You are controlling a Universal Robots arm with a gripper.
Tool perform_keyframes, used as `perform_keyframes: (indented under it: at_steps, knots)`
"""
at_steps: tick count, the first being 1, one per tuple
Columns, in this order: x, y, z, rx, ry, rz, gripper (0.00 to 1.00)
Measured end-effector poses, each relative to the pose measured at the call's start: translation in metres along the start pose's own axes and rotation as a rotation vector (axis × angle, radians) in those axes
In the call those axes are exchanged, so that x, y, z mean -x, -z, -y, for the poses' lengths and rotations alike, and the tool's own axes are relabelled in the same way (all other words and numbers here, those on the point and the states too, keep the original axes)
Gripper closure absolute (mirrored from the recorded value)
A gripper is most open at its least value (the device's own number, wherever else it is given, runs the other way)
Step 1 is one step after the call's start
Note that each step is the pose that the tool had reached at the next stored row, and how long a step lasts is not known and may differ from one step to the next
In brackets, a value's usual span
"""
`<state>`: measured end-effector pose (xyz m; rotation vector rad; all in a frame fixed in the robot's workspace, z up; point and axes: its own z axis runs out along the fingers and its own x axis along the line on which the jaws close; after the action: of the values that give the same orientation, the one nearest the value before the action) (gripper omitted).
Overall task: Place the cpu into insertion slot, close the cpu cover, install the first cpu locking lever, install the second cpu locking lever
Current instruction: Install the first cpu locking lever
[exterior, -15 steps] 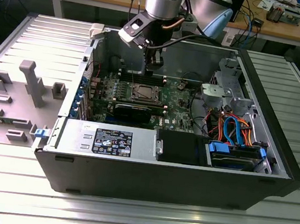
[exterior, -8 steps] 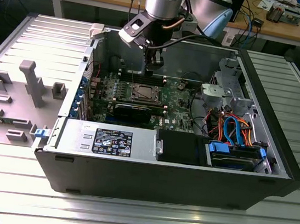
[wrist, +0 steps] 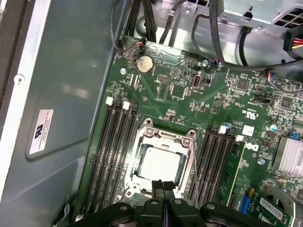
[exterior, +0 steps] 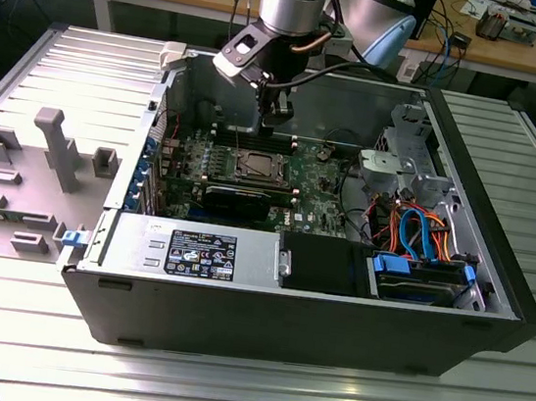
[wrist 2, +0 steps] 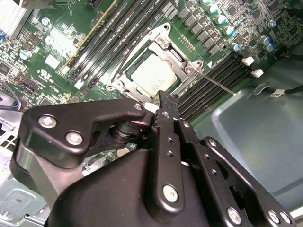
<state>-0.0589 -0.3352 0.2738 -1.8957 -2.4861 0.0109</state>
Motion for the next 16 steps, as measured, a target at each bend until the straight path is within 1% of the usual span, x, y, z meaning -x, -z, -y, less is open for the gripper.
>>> perform_keyframes:
  at_steps: [16]
  knots:
    - [0.0000, 0.0000, 0.0000, -0.0005, 0.056, 0.0008, 0.89]
